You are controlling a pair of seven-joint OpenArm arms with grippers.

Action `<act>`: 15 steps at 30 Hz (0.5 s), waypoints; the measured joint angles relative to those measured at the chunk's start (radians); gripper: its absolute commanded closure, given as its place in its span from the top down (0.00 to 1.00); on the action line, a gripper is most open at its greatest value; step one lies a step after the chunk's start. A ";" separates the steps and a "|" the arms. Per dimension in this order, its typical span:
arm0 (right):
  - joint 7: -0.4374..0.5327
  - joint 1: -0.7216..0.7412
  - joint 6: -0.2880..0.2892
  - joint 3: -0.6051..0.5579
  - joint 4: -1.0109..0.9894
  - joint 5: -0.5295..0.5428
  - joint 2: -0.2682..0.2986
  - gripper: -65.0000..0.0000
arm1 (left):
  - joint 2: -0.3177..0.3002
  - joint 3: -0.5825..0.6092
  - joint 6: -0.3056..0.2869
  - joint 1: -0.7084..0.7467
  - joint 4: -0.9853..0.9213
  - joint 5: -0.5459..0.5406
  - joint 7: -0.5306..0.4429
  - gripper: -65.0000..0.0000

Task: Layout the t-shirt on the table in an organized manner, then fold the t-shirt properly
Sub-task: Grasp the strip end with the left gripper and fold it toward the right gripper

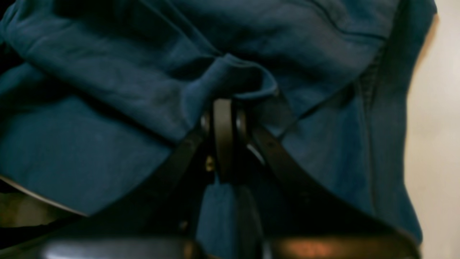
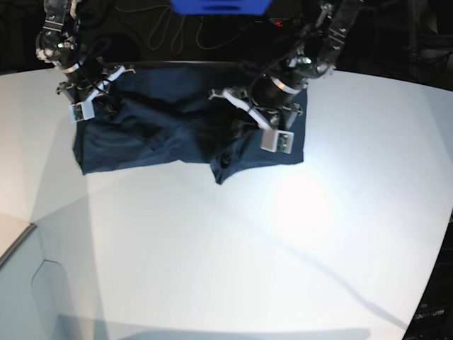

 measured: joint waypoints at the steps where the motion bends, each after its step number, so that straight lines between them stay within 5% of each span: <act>1: 0.000 0.000 0.000 0.000 0.000 0.000 0.000 0.00 | 0.002 0.011 0.000 0.000 0.000 0.024 0.001 0.00; 15: 0.000 0.000 0.001 -0.001 0.000 0.000 0.002 0.00 | 0.059 0.086 0.000 -0.051 -0.114 0.118 0.005 0.01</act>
